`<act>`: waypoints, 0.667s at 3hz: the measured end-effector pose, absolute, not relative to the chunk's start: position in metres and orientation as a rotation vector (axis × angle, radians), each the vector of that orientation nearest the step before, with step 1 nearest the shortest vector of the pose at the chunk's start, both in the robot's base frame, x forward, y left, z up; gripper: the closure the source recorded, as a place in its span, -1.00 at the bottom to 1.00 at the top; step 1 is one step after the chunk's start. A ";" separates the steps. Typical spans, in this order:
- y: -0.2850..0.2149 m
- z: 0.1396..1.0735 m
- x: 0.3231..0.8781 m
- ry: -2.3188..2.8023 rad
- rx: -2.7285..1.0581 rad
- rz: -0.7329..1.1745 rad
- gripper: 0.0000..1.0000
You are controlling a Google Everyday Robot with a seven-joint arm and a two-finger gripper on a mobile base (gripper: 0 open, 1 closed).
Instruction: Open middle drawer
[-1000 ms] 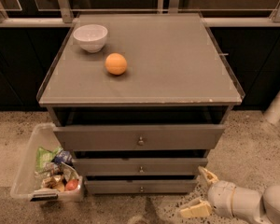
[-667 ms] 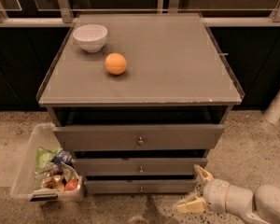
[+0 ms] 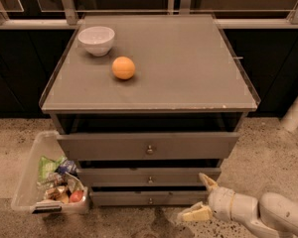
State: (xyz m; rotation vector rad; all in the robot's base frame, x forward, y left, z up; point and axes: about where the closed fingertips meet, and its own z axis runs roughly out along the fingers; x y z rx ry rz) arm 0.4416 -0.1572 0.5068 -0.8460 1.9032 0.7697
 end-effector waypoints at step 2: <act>-0.155 0.511 0.476 1.855 -1.011 0.598 -1.00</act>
Offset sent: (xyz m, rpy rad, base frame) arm 0.0765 0.0006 0.0105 -0.2689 -0.2474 0.0978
